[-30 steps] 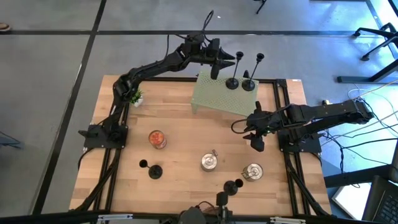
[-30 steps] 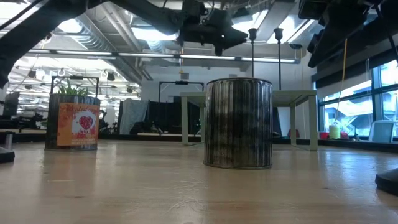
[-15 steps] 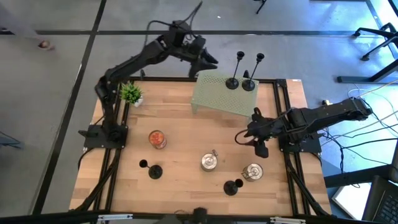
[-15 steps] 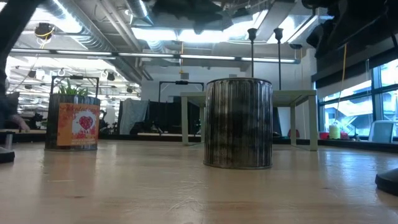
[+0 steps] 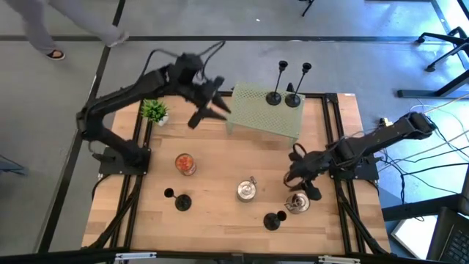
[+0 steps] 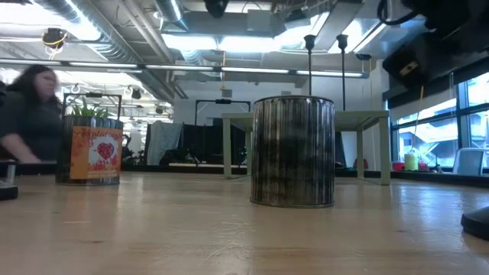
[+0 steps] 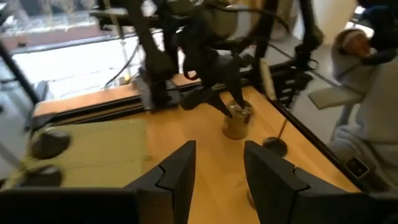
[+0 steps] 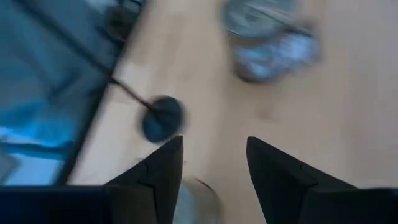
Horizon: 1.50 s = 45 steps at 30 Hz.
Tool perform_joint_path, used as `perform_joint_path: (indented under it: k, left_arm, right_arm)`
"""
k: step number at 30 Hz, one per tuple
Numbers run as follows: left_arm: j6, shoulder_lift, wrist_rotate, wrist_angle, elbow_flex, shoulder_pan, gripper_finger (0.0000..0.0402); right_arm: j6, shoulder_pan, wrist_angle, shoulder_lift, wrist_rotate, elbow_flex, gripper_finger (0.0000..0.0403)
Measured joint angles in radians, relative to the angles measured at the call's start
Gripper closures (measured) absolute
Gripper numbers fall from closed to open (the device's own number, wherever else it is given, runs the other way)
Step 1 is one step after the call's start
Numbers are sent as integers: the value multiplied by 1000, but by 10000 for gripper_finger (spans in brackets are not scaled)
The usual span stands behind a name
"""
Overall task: Pick & Place candle stick holders
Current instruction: Put the right black candle holder on the shelf
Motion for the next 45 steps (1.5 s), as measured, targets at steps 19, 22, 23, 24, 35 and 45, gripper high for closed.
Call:
perform_joint_path:
  k: [19,22,23,24,35,45]
  left_arm:
    - [-181,-276,-286,350,-424,-135,270]
    - [-183,-276,-286,352,-424,-140,270]
    - [-187,-276,-285,352,-424,-140,270]
    - [-191,-276,-285,352,-424,-140,270]
    - [-184,-276,-286,352,-424,-140,270]
    - [-175,-276,-286,351,-424,-140,270]
  right_arm:
    - [-15,128,635,99,-58,-166,222]
    - [-23,135,664,150,-58,-166,222]
    - [-23,135,675,167,-58,-166,222]
    - [-23,135,682,183,-58,-166,222]
    - [-101,135,867,329,-57,-167,222]
    - [-120,177,1007,386,-57,-167,228]
